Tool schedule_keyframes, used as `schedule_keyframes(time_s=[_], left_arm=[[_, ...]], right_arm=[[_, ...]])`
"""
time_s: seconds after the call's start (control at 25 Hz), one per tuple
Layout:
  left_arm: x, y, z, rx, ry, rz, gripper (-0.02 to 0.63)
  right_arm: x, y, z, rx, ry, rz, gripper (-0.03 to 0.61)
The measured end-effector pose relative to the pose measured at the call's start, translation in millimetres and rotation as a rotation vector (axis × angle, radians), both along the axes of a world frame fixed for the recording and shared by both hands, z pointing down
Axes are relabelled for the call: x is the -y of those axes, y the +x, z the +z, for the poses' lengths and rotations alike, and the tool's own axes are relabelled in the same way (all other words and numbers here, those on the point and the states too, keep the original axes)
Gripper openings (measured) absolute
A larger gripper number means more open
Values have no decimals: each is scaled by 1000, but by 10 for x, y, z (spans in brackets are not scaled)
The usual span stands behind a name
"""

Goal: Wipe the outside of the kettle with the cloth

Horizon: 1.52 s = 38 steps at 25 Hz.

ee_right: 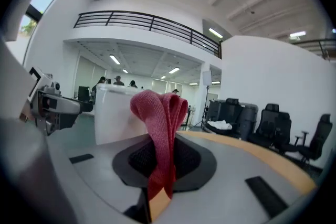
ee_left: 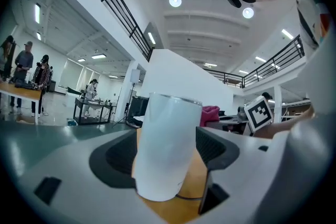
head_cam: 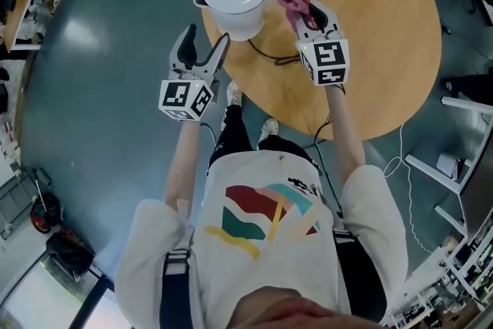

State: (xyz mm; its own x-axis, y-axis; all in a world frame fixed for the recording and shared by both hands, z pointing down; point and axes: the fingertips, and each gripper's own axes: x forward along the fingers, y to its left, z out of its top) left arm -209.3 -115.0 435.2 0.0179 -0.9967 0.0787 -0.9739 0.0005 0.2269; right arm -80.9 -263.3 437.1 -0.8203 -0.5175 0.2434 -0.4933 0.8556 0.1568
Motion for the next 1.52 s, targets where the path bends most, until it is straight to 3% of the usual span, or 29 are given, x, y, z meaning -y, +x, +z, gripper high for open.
schedule_keyframes(time_s=[0.16,0.32,0.52,0.8,0.96,1.12,1.52], left_arm=[[-56,330,-260,10,33,7,382],[-133,497,-464,-12,59,25,382],[-37,597,-737,-12,94,88,382],[35,511,-948,-27,119,115,382],[-48,377,-880,-55,114,124,382],[-140,196,-833,-69,104,130,382],[-140,98,-746,-100,106,143,382]], right_arm=[[-85,136,-706,-37,178,-90,44],[-268,-171,-1192,-115,303,-235,44],[-366,-512,-1485,-276,465,-322,44],[-415,-1147,-1329,-656,679,-531,44],[-463,-1485,-1149,-789,695,-612,44],[-530,-1678,-1060,-851,688,-646,44],[-624,-1668,-893,-969,644,-733,44]])
